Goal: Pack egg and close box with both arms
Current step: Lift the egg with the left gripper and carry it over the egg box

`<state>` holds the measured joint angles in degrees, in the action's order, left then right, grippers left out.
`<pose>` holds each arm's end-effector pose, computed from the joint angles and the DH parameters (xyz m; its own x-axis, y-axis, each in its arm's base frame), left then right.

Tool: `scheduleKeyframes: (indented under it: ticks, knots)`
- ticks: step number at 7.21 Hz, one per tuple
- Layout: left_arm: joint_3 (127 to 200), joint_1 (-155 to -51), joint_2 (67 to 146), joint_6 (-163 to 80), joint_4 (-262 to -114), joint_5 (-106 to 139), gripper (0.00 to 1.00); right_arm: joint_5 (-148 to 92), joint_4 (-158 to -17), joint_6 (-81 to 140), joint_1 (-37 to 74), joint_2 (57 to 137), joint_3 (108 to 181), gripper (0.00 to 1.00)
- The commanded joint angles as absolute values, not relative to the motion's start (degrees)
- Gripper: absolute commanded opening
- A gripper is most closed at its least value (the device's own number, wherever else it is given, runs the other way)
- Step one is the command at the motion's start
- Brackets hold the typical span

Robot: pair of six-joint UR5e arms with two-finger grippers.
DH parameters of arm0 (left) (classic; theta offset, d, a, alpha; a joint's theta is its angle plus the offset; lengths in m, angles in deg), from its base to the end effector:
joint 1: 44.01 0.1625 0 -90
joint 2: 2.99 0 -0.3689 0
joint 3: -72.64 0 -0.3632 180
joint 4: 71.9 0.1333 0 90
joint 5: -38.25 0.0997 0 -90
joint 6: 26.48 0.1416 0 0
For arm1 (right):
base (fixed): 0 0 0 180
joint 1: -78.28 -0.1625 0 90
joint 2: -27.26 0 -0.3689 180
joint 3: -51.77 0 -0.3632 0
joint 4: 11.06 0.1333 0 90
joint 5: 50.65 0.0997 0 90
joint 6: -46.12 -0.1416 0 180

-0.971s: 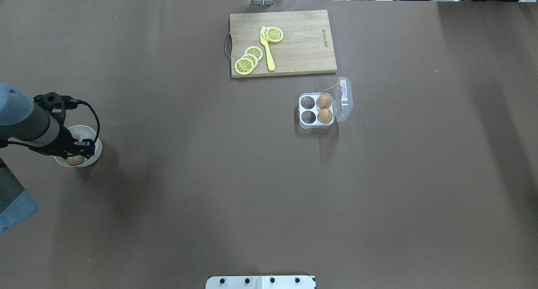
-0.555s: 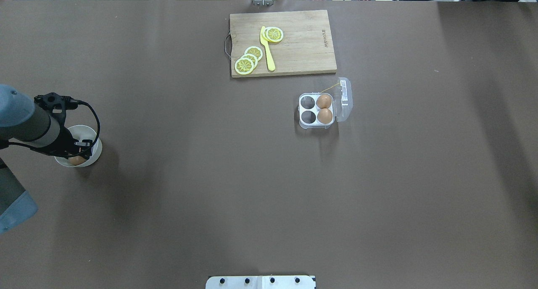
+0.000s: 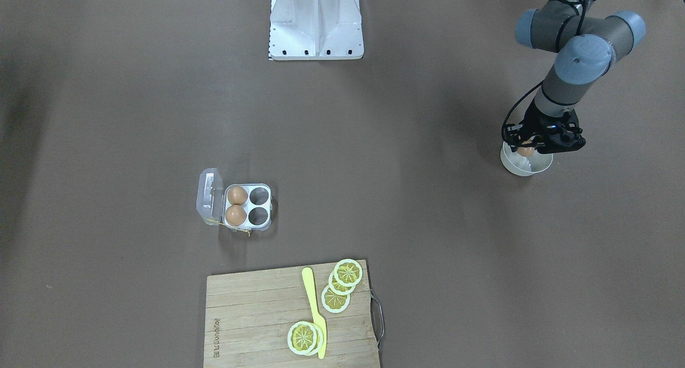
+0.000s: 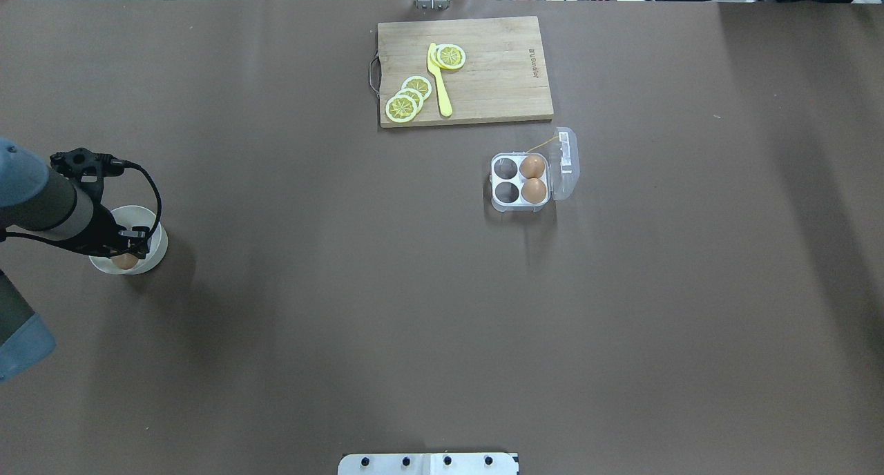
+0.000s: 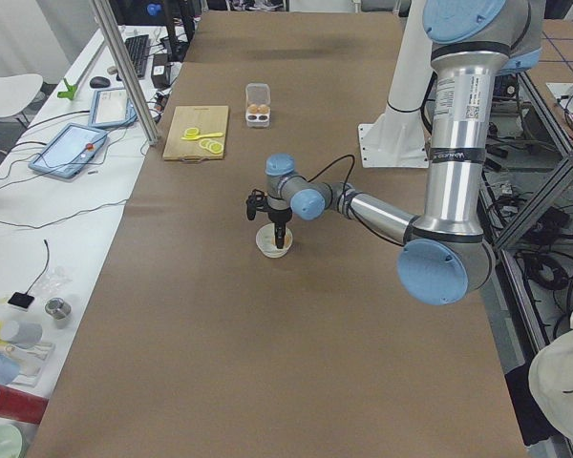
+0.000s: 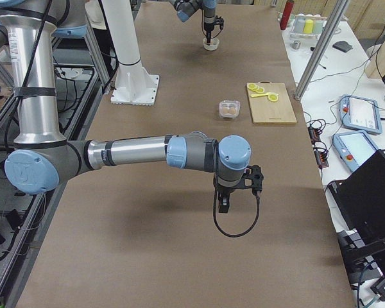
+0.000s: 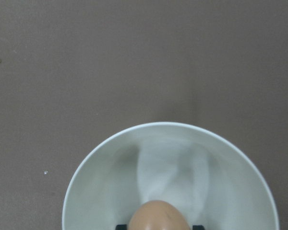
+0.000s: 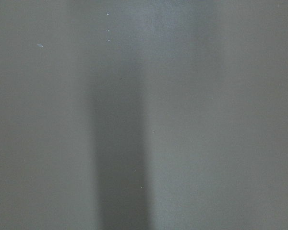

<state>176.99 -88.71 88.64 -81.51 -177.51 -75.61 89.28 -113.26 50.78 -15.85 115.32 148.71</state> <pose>0.3108 -0.4145 0.4893 0.7785 -0.0330 -0.6267 0.0567 0.9982 0.0179 0.0584 -0.4626 0.5719 0.6426 0.0094 0.7662 -0.0198 0.9998 0.0043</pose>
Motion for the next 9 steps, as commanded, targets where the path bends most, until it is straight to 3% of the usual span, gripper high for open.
scheduleKeyframes:
  ticks: [1, 3, 5, 6, 9]
  knots:
    - [183.35, -92.06, 86.06, -81.59, -177.19, -75.65, 0.00, 89.36, -113.28, 50.78, -15.85, 115.32, 148.71, 1.00]
    - [187.50, -95.77, 87.44, -82.63, -177.36, -75.74, 0.00, 89.27, -113.28, 50.78, -15.85, 115.32, 148.71, 1.00]
    - [186.65, -95.34, 95.58, -87.97, -179.99, -71.98, 0.00, 89.44, -113.19, 50.78, -15.85, 115.32, 148.71, 1.00]
    - [183.33, -94.90, 102.50, -91.48, -182.00, -71.00, 0.00, 89.53, -113.11, 50.78, -15.77, 115.15, 148.63, 1.00]
    - [173.85, -79.04, 117.90, -100.01, -183.25, -52.08, 0.00, 90.41, -112.93, 50.87, -15.50, 114.54, 148.62, 1.00]
